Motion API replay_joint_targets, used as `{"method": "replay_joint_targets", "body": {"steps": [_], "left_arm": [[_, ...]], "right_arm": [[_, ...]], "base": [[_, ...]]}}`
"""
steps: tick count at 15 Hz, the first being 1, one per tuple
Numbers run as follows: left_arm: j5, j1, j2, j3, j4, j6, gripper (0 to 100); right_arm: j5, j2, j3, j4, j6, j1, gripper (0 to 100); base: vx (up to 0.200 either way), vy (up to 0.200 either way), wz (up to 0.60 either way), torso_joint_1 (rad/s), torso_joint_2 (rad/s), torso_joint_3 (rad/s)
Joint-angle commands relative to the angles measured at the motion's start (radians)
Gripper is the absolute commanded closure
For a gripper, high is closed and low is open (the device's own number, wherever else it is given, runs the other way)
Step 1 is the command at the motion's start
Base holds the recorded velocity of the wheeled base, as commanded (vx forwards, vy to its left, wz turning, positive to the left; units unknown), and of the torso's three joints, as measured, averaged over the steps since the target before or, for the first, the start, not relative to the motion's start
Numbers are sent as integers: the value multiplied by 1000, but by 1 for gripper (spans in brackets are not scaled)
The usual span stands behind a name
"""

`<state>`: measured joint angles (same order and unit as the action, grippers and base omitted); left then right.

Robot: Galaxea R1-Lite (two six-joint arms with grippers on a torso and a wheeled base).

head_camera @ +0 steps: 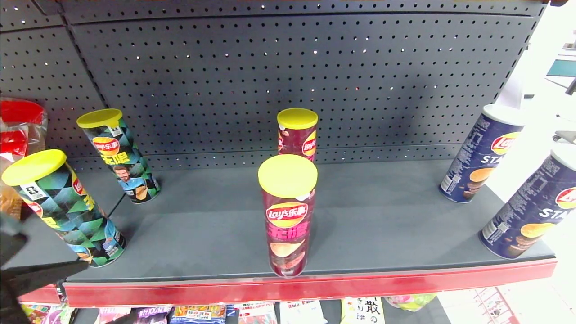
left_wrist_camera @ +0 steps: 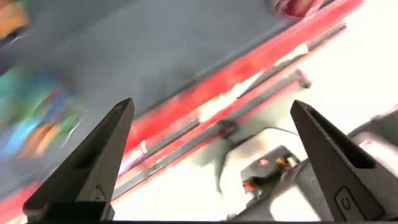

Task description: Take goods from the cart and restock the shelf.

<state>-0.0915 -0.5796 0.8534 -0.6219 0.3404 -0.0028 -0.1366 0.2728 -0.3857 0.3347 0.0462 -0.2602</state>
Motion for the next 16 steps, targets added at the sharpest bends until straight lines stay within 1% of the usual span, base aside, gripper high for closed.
{"method": "replay_joint_targets", "body": {"steps": [1,2,3,4,5,6,7,8,9,10,11,12,13,14,15,16], "left_arm": [[-186,116,-481,16,189,-5,0],[-186,285,-527,2,233,-46,0],[-186,425,-557,2,299,-89,0],[-175,523,-610,16,376,-108,0],[-148,534,-671,33,408,-111,0],[-109,517,-761,77,405,-103,0],[-65,514,-769,105,374,-105,0],[12,514,-768,154,235,-128,0],[62,514,-768,237,103,-138,0],[73,514,-768,324,-31,-137,0],[75,514,-768,458,-213,-120,0],[70,514,-768,580,-371,-79,0],[41,515,-771,622,-417,-51,0],[13,518,-772,614,-390,-43,0],[1,518,-772,617,-390,-39,0],[-33,547,-784,617,-388,-34,0]], "right_arm": [[3,25,-7,0,3,164,0],[3,28,-10,1,3,220,0],[3,29,-8,1,8,251,0],[3,20,2,3,11,277,0],[5,6,15,1,11,289,0],[9,-18,33,1,11,292,0],[20,-50,51,1,12,285,0],[68,-118,87,1,18,277,0],[109,-176,117,1,27,276,0],[135,-230,145,0,35,276,0],[140,-273,185,-13,43,265,0],[138,-273,197,-32,43,263,0],[137,-273,231,-82,44,263,0],[123,-273,283,-161,46,263,0],[109,-273,317,-247,40,263,0],[141,-273,361,-336,35,262,0]], "base": [[0,0,0,0,0,0],[0,0,0,0,0,0],[0,0,0,0,0,0],[0,0,0,0,0,0],[0,0,0,0,0,0],[0,0,0,0,0,0],[0,0,0,0,0,0],[0,0,0,0,0,0],[0,0,0,0,0,0],[0,0,0,0,0,0],[0,0,0,0,0,0],[0,0,0,0,0,0],[0,0,0,0,0,0],[0,0,0,0,0,0],[0,0,0,0,0,0],[0,0,0,0,0,0]]}}
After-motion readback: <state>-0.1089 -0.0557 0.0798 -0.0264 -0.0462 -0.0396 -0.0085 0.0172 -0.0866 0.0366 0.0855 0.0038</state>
